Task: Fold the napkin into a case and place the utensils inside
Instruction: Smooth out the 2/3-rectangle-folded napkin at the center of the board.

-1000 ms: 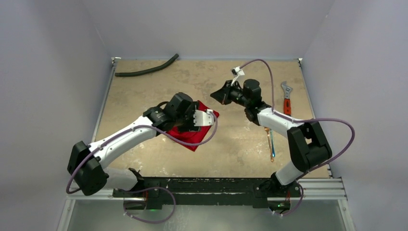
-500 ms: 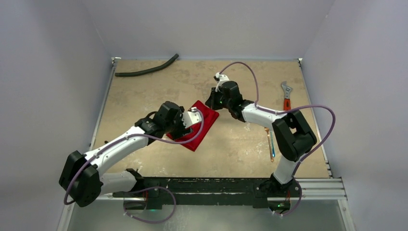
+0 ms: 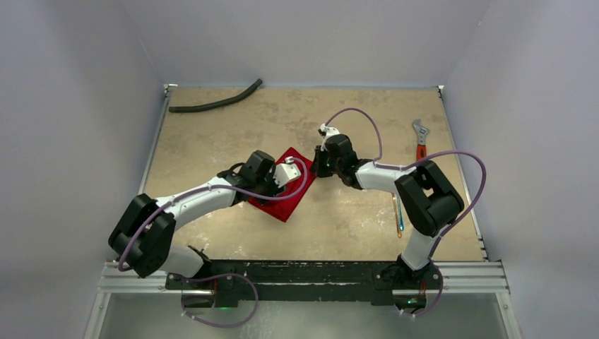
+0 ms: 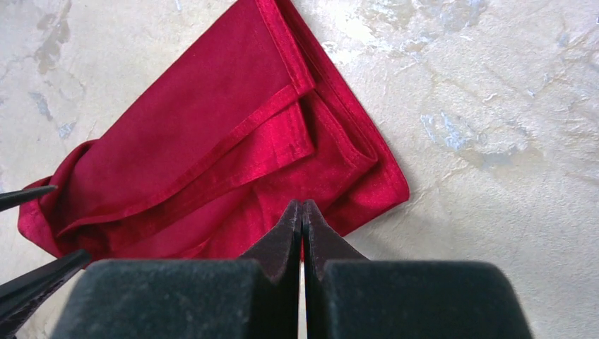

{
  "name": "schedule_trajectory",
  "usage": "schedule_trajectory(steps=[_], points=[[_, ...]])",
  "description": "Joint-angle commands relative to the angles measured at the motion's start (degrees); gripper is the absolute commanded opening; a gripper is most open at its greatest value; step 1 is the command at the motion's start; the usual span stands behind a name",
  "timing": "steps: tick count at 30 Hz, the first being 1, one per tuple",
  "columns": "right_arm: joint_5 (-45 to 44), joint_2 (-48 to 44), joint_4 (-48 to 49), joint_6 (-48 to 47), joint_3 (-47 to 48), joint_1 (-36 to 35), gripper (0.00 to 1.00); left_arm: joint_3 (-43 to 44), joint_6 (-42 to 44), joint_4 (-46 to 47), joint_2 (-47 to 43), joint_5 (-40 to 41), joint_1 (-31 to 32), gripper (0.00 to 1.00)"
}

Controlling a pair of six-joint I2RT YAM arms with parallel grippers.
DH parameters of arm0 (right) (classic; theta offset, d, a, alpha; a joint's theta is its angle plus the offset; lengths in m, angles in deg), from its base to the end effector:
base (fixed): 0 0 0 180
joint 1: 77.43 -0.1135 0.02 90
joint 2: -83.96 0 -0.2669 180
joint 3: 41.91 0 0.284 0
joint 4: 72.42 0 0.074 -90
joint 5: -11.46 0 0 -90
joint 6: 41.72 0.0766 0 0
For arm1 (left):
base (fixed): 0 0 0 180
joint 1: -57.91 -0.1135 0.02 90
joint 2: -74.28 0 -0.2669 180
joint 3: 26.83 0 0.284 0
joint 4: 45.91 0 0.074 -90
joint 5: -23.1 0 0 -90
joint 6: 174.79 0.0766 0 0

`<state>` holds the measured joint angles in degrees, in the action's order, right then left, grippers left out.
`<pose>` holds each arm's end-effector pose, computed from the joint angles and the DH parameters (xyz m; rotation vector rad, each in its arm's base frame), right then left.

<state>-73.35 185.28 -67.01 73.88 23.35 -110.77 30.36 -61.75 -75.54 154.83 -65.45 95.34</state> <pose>0.3565 0.2428 0.1314 -0.2037 2.1755 0.6985 0.2613 -0.1975 0.1439 1.2481 2.1624 -0.0733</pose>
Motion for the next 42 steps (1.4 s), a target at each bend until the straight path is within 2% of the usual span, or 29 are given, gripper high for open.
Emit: schedule_trajectory(steps=[1, 12, 18, 22, 29, 35, 42], points=[[-1.1, -0.6, 2.7, 1.5, -0.1, -0.5, 0.00, 0.3, -0.2, 1.8, 1.1, -1.2, -0.5, 0.49], [-1.1, -0.4, 3.8, 1.9, -2.6, -0.5, 0.00, -1.7, 3.7, 5.0, 2.4, 1.0, -0.6, 0.46], [-0.6, -0.2, 4.7, 2.1, -4.4, -0.6, 0.00, 2.4, 2.0, 3.7, 3.3, 0.0, -0.6, 0.48], [-0.2, 0.0, 5.3, 2.4, -5.2, -0.6, 0.00, 4.7, 0.7, 2.7, 4.3, -1.2, -0.7, 0.59], [0.0, -0.2, 5.7, 2.5, -5.6, -0.6, 0.00, 3.3, 3.2, 0.2, 6.4, -2.7, -0.5, 0.62], [0.3, -0.1, 6.0, 2.8, -5.8, -0.6, 0.00, 2.4, 4.1, 0.0, 7.2, -1.6, -0.6, 0.56], [0.0, -0.3, 6.4, 3.1, -6.5, -0.6, 0.00, 2.8, 4.6, -0.6, 7.6, -0.3, -0.5, 0.34]])
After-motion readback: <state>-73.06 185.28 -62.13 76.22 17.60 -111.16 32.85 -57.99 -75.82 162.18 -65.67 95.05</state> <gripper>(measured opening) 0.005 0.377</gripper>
